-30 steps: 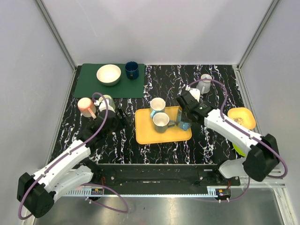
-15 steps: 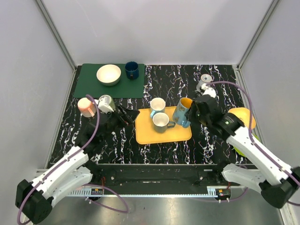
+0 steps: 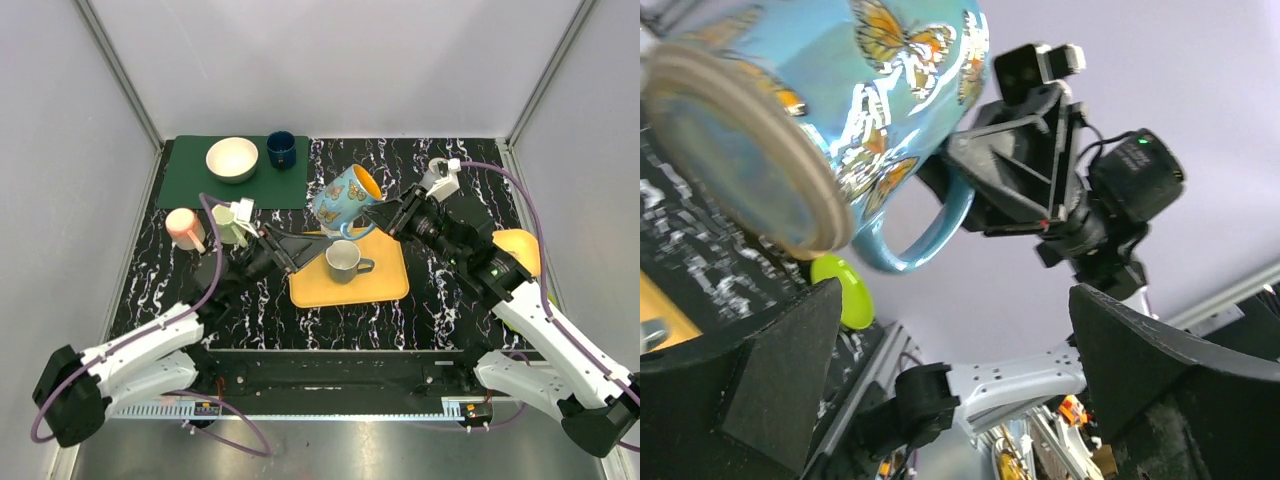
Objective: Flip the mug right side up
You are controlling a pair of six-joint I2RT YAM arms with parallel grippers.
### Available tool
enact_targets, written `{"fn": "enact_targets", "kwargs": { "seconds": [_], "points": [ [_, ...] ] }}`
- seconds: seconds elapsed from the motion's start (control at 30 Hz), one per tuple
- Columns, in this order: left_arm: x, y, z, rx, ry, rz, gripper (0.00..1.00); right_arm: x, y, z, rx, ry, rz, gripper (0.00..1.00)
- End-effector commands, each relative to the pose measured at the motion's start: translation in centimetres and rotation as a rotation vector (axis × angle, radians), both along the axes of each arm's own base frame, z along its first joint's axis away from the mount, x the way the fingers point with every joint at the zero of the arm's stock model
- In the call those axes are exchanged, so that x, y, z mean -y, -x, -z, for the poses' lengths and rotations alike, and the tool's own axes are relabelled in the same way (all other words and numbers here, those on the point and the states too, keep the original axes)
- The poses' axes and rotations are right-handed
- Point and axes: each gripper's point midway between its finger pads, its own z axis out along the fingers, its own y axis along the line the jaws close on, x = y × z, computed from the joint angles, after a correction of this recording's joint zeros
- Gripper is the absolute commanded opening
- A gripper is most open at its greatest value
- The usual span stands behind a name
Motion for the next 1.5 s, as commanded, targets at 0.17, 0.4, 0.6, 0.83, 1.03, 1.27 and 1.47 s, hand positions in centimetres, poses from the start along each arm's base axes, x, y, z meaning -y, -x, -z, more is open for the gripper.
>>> {"fn": "enact_targets", "kwargs": {
  "seconds": [0.17,0.4,0.6,0.83,1.03,1.27,1.47],
  "points": [
    [2.9,0.7,-7.1,0.187,0.187,0.082,0.99,-1.6,3.3,-12.1,0.263,-0.369,-0.187,0.0],
    [4.0,-0.7,-7.7,0.186,0.242,0.071,0.99,-1.7,4.2,-12.4,0.267,-0.372,-0.223,0.0],
    [4.0,-0.4,-11.5,0.273,0.341,0.091,0.96,-1.8,4.6,-11.0,0.243,-0.37,-0.241,0.0],
    [3.9,-0.3,-13.1,0.318,0.376,0.108,0.79,-1.8,5.3,-10.1,0.244,-0.318,-0.268,0.0],
    [3.4,0.4,-14.3,0.352,0.425,0.154,0.49,-2.2,5.5,-7.9,0.201,-0.264,-0.293,0.0],
    [3.4,1.0,-15.5,0.377,0.433,0.191,0.24,-2.4,5.5,-4.6,0.153,-0.179,-0.306,0.0],
    [3.6,1.7,-15.8,0.394,0.427,0.249,0.0,-2.2,6.0,-4.6,0.182,-0.154,-0.324,0.0]
  ]
}}
